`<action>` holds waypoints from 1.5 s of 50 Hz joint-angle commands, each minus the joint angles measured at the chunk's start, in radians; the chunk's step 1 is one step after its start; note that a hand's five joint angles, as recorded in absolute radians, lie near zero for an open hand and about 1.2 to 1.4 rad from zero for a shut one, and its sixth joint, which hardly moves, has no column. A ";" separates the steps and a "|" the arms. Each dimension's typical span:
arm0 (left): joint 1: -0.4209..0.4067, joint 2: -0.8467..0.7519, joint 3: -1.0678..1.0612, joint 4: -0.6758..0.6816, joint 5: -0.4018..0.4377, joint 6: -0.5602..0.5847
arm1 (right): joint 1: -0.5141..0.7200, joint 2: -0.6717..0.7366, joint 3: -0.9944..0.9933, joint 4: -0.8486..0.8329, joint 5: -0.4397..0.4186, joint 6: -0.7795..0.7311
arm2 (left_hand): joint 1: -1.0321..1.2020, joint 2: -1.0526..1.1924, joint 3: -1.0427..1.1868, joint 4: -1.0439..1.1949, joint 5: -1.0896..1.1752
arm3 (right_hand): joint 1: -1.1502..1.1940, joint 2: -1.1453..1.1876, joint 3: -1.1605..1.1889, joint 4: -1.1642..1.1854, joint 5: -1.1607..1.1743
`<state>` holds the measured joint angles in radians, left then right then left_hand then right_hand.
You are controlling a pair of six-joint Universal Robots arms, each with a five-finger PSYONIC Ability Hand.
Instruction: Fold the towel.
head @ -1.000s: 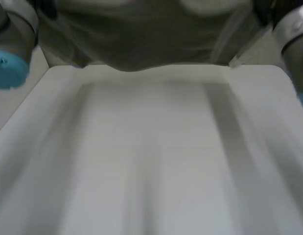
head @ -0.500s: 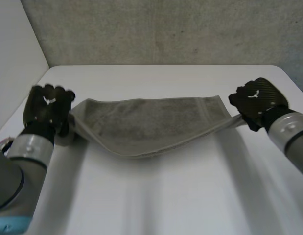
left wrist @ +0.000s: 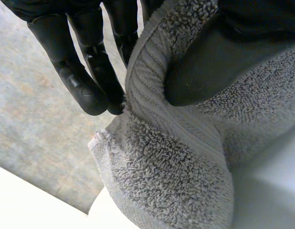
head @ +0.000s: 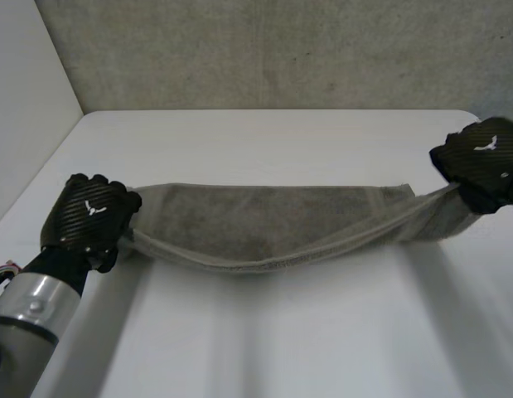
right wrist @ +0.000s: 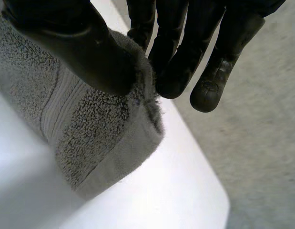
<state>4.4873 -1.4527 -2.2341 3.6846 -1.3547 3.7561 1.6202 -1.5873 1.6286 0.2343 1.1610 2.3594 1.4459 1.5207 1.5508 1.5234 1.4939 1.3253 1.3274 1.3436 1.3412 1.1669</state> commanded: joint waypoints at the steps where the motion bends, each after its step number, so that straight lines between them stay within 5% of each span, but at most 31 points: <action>1: -0.005 -0.279 0.169 -0.011 0.002 0.002 | 0.069 0.228 -0.105 -0.006 0.048 0.001 | -0.050 -0.124 -0.155 -0.127 -0.272 | 0.071 0.069 0.053 0.055 0.055; 6: -0.008 -0.497 0.362 -0.040 -0.008 0.016 | 0.132 0.413 -0.243 -0.029 0.164 0.001 | -0.050 -0.124 -0.155 -0.127 -0.272 | 0.071 0.069 0.053 0.055 0.055; 14: -0.016 -0.659 0.557 -0.123 -0.021 0.134 | 0.145 0.544 -0.329 -0.189 0.235 0.015 | -0.050 -0.124 -0.155 -0.127 -0.272 | 0.071 0.069 0.053 0.055 0.055; 25: -0.039 -0.794 0.763 -0.132 -0.107 0.131 | 0.196 0.659 -0.403 -0.380 0.324 0.047 | -0.050 -0.124 -0.155 -0.127 -0.272 | 0.071 0.069 0.053 0.055 0.055; 39: -0.076 -0.897 0.907 -0.133 -0.173 0.091 | 0.221 0.748 -0.455 -0.423 0.371 0.055 | -0.055 -0.130 -0.160 -0.133 -0.278 | 0.071 0.069 0.053 0.055 0.055; 47: -0.079 -0.980 1.025 -0.199 -0.187 0.094 | 0.227 0.787 -0.480 -0.457 0.393 0.054 | -0.407 -0.482 -0.512 -0.485 -0.630 | 0.071 0.069 0.053 0.055 0.055; 50: -0.079 -1.005 1.068 -0.255 -0.190 0.093 | 0.231 0.805 -0.497 -0.455 0.416 0.051 | -0.724 -0.799 -0.829 -0.802 -0.947 | 0.071 0.069 0.053 0.055 0.055; 51: -0.079 -1.009 1.080 -0.280 -0.193 0.093 | 0.237 0.808 -0.503 -0.448 0.430 0.047 | -1.041 -1.116 -1.146 -1.119 -1.264 | -0.262 -0.264 -0.281 -0.278 -0.278; 52: -0.079 -1.008 1.082 -0.297 -0.201 0.093 | 0.241 0.808 -0.507 -0.446 0.445 0.047 | -1.169 -1.244 -1.274 -1.247 -1.392 | -0.902 -0.904 -0.920 -0.918 -0.918; 53: -0.079 -1.008 1.082 -0.298 -0.201 0.093 | 0.241 0.808 -0.507 -0.446 0.445 0.047 | -1.171 -1.246 -1.276 -1.248 -1.393 | -0.908 -0.911 -0.927 -0.924 -0.925; 54: -0.079 -1.000 1.081 -0.305 -0.213 0.091 | 0.242 0.805 -0.506 -0.444 0.457 0.047 | -1.220 -1.295 -1.325 -1.298 -1.443 | -1.151 -1.153 -1.169 -1.167 -1.167; 61: -0.080 -0.936 1.073 -0.307 -0.244 0.077 | 0.245 0.776 -0.484 -0.441 0.467 0.058 | -1.256 -1.331 -1.361 -1.333 -1.478 | -1.151 -1.153 -1.169 -1.167 -1.167; 67: -0.085 -0.824 1.024 -0.308 -0.239 0.034 | 0.253 0.618 -0.408 -0.438 0.456 0.078 | -1.247 -1.322 -1.352 -1.325 -1.470 | -1.151 -1.153 -1.169 -1.167 -1.167; 75: -0.080 -0.664 0.868 -0.308 -0.206 -0.015 | 0.242 0.466 -0.299 -0.328 0.324 0.092 | -1.168 -1.243 -1.273 -1.246 -1.391 | -1.151 -1.153 -1.169 -1.167 -1.167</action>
<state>4.4047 -2.2330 -1.2482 3.3760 -1.5884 3.7745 1.8702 -1.0068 1.2509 -0.1858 1.5813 2.4416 0.2820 0.2750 0.2641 0.2776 0.2548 0.2335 0.2442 0.2498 0.2581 0.0601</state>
